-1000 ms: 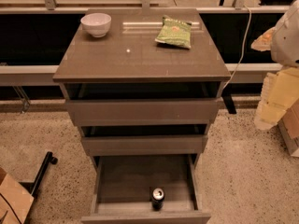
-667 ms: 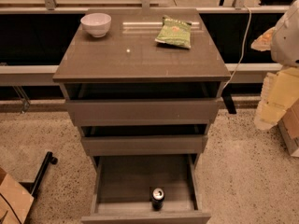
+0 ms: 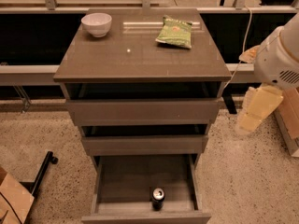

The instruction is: Pick pepsi can from bottom drawer and place on counter

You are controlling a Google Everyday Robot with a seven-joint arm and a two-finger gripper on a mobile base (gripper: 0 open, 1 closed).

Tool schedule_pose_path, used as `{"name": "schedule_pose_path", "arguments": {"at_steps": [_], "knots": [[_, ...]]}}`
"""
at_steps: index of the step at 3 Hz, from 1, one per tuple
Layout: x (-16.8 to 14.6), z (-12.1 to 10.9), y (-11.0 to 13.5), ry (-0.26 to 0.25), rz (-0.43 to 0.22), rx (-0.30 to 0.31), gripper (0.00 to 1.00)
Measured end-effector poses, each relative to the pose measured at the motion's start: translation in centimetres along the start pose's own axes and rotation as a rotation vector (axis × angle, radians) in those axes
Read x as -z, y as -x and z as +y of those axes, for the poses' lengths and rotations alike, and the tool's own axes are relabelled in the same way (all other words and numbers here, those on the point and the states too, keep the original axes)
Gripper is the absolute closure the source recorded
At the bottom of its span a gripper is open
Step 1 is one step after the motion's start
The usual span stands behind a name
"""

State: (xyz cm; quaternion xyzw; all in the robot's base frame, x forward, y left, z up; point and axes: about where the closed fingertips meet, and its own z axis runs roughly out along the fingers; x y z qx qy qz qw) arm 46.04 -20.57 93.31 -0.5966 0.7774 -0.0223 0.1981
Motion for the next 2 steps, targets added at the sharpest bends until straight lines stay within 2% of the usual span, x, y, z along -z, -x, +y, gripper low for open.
{"name": "schedule_pose_path", "arguments": {"at_steps": [1,2], "knots": [[0.01,-0.49,0.26,-0.023,-0.01,0.001,0.0],[-0.2,-0.24,0.32,-0.019,-0.018,0.0,0.0]]}}
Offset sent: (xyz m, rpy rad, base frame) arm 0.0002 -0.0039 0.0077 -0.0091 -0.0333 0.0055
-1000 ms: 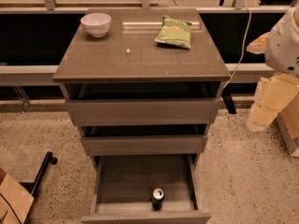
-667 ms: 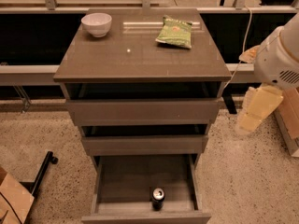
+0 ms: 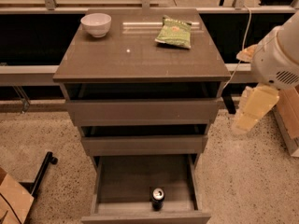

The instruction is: Pick pepsi can from bottom drawer and place on counter

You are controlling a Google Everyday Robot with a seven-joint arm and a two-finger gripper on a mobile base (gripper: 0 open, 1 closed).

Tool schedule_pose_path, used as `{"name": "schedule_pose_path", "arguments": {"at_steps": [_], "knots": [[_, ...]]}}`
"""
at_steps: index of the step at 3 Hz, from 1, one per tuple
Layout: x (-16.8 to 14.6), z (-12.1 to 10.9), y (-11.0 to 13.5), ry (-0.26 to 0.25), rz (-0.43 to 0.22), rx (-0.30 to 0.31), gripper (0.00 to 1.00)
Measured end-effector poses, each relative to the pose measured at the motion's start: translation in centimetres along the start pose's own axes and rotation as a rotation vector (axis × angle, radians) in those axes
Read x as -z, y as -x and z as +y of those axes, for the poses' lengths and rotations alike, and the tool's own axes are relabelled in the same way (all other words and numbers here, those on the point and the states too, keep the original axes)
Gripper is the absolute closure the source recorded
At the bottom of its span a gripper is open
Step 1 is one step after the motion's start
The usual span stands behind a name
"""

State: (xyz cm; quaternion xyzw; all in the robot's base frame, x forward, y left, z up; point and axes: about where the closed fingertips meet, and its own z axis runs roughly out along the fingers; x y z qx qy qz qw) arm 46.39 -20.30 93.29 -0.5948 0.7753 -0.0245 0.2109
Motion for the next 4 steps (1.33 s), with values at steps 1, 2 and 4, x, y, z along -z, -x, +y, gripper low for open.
{"name": "schedule_pose_path", "arguments": {"at_steps": [1,2,4], "knots": [[-3.1,1.5,0.7,0.054,-0.07,-0.029,0.0],[-7.8,3.3,1.6,0.111,-0.161,-0.055,0.0],[-14.1,5.7,2.2,0.188,-0.226,-0.05,0.0]]}}
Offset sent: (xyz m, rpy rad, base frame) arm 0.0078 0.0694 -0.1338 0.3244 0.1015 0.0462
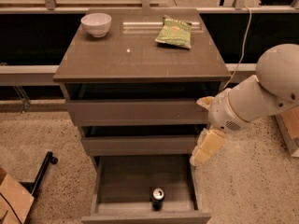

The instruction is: Pick pepsi can from bottom drawer and place on counter

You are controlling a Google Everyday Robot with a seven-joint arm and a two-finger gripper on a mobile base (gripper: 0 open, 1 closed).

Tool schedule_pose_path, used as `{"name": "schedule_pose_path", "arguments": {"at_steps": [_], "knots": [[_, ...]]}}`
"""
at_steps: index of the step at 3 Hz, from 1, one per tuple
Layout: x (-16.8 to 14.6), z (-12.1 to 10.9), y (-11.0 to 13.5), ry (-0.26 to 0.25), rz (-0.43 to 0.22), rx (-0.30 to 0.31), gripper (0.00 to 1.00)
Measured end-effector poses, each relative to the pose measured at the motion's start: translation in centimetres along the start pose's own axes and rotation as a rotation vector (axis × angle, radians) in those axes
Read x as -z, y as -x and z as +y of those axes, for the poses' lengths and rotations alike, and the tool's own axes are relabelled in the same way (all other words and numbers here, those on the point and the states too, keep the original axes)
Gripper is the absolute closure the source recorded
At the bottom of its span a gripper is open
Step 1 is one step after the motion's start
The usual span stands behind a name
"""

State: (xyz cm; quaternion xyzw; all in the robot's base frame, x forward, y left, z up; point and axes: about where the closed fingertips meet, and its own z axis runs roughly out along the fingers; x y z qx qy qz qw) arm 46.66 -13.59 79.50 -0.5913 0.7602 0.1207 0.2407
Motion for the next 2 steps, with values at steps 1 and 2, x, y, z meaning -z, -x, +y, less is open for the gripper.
{"name": "schedule_pose_path", "arguments": {"at_steps": [1,2], "knots": [[-1.2,0.6,-0.5,0.01,0.045,-0.009,0.0],[-5.1,1.4,-1.9,0.038,0.055,-0.059,0.0]]}}
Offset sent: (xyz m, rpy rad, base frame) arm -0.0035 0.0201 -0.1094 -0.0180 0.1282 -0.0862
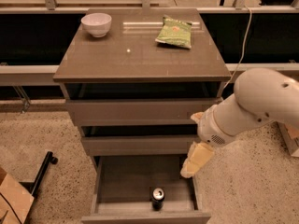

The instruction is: Pick pepsi can from bottom drawer and place on counter

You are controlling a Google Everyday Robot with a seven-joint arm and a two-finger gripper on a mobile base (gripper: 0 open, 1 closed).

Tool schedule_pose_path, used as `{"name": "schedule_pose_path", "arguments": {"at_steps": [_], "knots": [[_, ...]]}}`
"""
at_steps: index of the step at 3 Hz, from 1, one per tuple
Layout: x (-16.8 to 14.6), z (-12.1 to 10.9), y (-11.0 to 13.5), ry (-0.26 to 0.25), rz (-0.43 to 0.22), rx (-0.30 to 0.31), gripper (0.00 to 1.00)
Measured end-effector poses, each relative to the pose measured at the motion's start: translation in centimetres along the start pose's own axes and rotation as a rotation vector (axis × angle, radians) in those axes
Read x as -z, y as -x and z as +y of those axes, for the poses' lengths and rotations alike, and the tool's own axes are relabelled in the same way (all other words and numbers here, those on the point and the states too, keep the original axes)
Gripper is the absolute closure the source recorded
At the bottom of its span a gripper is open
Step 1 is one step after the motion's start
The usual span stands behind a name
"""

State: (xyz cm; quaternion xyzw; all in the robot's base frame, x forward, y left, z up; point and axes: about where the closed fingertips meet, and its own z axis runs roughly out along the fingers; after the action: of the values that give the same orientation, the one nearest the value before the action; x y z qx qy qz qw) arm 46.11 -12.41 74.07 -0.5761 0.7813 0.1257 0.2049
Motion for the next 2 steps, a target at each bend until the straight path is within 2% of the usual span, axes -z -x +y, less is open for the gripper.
{"name": "schedule_pose_path", "arguments": {"at_steps": [1,2], "knots": [[-4.97,-0.06,-1.98,0.03,-0.008,-0.05,0.0],[-5.16,0.03,-2.12,0.029,-0.007,-0.054,0.0]]}}
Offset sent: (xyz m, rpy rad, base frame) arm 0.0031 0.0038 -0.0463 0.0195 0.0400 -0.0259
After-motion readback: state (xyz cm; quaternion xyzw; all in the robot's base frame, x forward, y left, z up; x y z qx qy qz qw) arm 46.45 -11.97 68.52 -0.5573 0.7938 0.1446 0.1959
